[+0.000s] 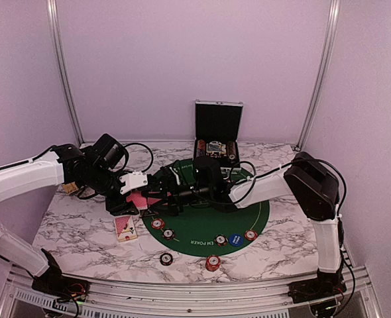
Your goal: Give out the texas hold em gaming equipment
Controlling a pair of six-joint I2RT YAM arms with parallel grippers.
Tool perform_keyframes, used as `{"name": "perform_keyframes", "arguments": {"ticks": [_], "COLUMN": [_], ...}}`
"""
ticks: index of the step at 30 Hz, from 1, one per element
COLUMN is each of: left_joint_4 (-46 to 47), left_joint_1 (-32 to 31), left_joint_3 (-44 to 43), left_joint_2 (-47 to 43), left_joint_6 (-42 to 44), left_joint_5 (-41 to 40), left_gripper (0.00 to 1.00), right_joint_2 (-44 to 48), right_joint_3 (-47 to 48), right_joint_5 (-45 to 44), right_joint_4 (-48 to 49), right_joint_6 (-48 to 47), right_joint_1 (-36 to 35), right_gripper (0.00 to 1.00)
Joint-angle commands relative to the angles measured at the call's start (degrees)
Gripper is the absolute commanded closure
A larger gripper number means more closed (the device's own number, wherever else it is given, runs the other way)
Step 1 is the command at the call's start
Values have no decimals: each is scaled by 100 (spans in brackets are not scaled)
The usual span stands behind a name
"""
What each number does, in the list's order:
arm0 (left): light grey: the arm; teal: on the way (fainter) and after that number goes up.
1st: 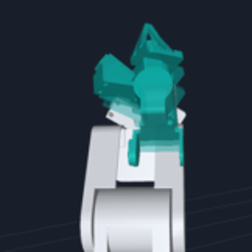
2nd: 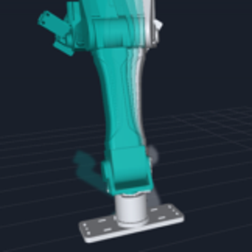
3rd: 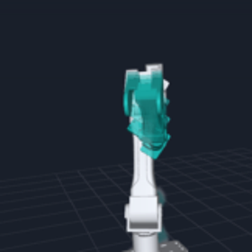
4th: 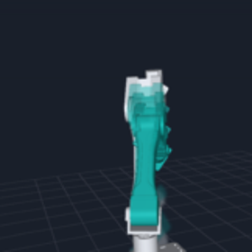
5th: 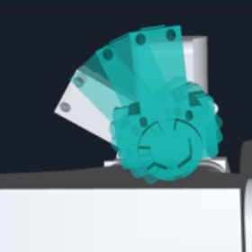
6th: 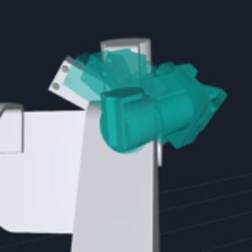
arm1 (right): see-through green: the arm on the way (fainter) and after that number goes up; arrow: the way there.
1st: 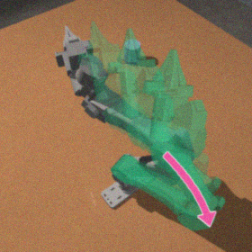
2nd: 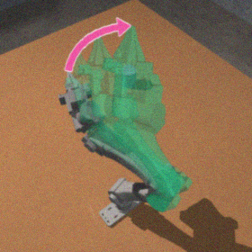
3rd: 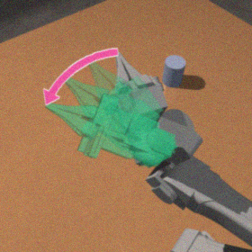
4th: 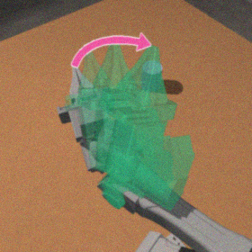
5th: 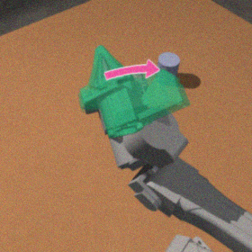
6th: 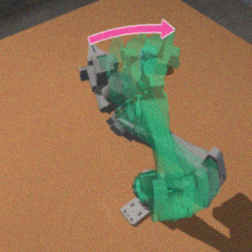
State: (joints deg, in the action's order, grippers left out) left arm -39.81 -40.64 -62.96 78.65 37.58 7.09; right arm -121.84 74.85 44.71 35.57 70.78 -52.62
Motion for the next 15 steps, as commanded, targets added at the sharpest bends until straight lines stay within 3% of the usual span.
{"name": "perform_keyframes", "arguments": {"ticks": [1, 15], "left_joint_4": [18, 27], "left_joint_1": [35, 31], "left_joint_3": [-164, -173], "left_joint_2": [-24, -19], "left_joint_6": [87, 116], "left_joint_5": [139, 135], "left_gripper": [100, 100], "right_joint_2": [-217, -820], "right_joint_3": [374, 1174], "right_joint_5": [129, 270], "right_joint_4": [140, 41], "right_joint_6": [75, 226], "right_joint_1": [-123, -264], "right_gripper": [11, 11]}}
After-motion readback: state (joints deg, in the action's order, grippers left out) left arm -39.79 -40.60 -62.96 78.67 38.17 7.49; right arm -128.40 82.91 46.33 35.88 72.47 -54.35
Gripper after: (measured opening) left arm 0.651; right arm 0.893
